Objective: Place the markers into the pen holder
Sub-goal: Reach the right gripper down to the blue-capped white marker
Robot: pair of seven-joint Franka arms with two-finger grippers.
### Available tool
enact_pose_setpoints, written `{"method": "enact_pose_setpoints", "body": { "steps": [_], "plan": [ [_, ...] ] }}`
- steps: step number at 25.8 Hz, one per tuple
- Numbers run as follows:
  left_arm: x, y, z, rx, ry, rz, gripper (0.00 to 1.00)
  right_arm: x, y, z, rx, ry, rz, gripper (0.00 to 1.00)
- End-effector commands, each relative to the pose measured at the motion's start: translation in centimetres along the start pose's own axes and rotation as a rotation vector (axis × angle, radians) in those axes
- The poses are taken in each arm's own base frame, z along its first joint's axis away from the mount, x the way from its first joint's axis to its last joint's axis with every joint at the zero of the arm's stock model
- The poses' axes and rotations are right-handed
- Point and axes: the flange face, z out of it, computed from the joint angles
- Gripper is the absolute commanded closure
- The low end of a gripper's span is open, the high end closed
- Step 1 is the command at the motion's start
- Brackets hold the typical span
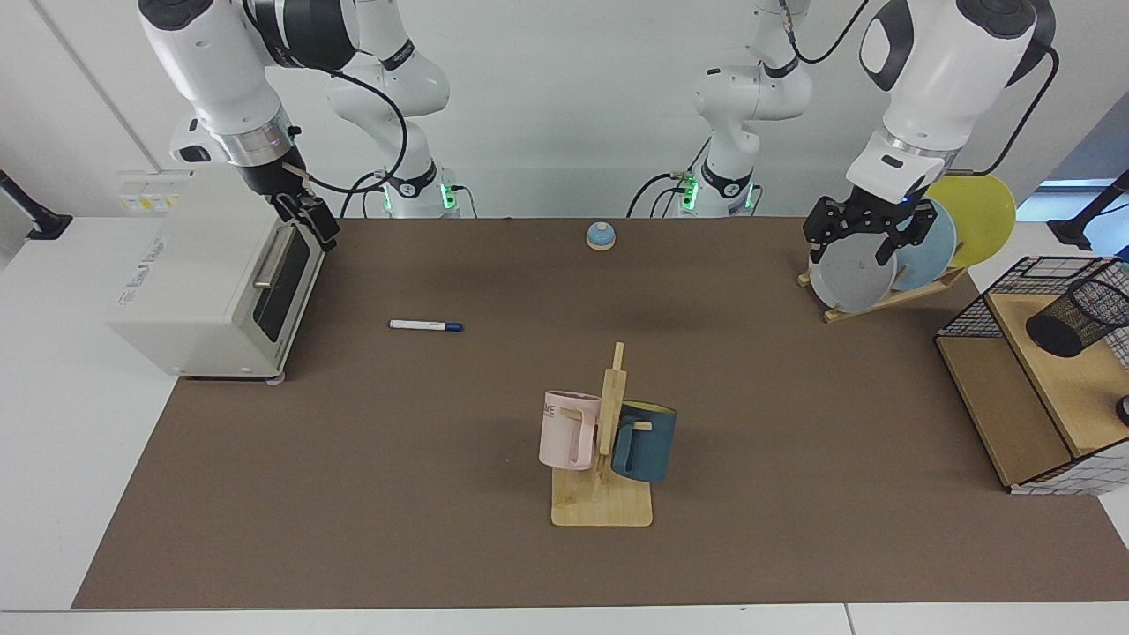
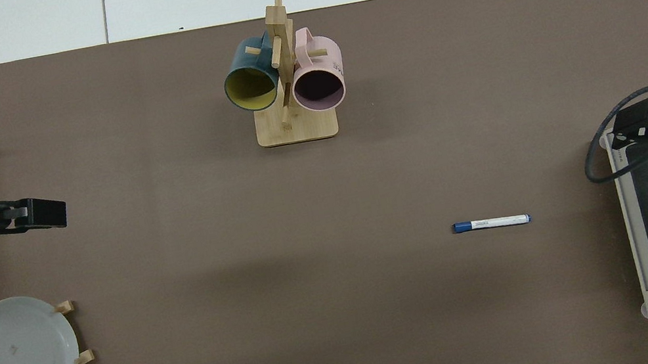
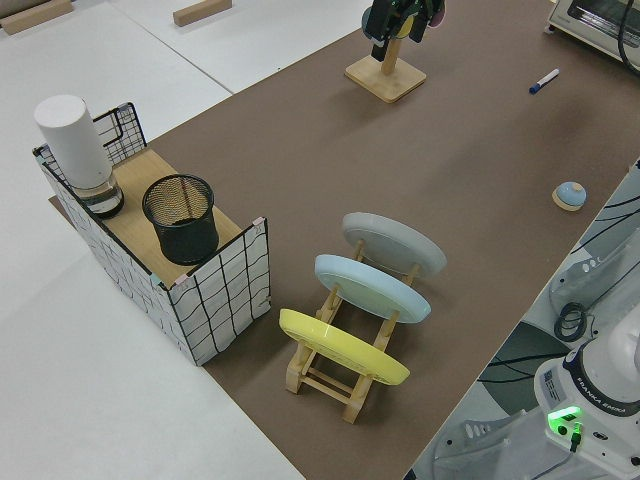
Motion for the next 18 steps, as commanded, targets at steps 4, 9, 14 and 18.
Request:
{"method": "enact_pose_setpoints", "body": {
  "steps": [4,9,14,18],
  "plan": [
    [0.8,0.0,1.1,-0.007,-0.004,0.000,0.01,-0.3,-1.4,7.3,0.019,-0.083,0.457,0.00],
    [0.8,0.1,1.9,-0.007,-0.002,0.011,0.01,0.7,-3.8,12.4,0.007,-0.172,0.654,0.00],
    [0.7,0.2,2.1,-0.007,-0.008,0.017,0.01,0.6,-4.5,17.9,0.069,-0.237,0.766,0.00],
    [0.6,0.3,2.2,-0.007,-0.009,0.074,0.00,-0.9,-5.3,20.9,0.081,-0.247,0.771,0.00]
  ]
}}
